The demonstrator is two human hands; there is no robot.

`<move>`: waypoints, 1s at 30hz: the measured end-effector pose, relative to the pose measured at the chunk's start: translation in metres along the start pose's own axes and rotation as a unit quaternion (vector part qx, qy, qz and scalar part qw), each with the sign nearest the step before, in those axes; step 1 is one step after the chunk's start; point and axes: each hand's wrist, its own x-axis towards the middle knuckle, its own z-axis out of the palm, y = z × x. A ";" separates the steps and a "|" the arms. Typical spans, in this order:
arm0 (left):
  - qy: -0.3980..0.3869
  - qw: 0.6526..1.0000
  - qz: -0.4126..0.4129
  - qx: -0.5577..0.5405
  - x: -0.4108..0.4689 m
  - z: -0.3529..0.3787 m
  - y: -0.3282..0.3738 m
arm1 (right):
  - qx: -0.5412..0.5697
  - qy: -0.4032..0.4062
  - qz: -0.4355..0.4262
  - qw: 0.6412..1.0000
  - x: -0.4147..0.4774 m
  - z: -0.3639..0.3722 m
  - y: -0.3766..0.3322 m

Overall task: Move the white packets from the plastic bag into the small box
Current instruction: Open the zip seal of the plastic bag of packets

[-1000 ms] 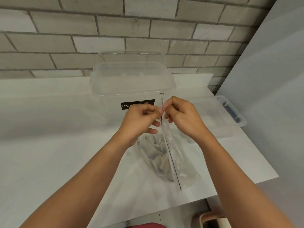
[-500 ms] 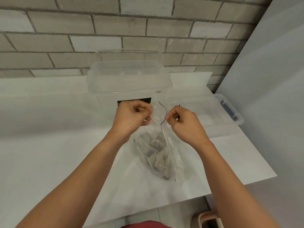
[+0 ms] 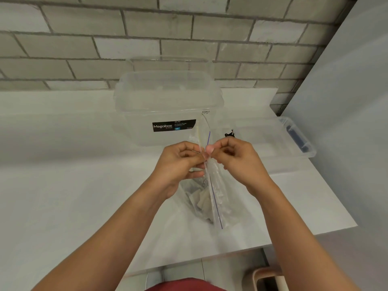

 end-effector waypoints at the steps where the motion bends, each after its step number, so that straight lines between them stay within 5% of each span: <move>1: -0.004 1.000 0.004 -0.003 0.000 0.001 -0.001 | -0.030 -0.011 0.001 0.999 -0.001 -0.001 0.002; 9: -0.030 0.999 0.030 0.015 0.000 -0.001 -0.005 | -0.088 -0.025 0.020 0.996 -0.003 -0.008 0.013; 15: 0.074 0.996 0.051 -0.009 0.002 -0.008 -0.004 | -0.099 0.061 0.023 0.993 0.000 -0.008 0.022; 20: -0.023 0.999 -0.031 0.001 -0.008 0.002 -0.006 | 0.017 0.029 0.007 0.999 -0.007 0.001 0.011; 24: -0.024 1.000 0.012 0.010 -0.013 0.006 -0.013 | 0.036 -0.006 0.018 0.999 -0.014 -0.001 0.009; 30: -0.024 0.998 0.051 0.028 -0.021 0.013 -0.021 | -0.061 0.000 0.026 0.998 -0.018 -0.006 0.018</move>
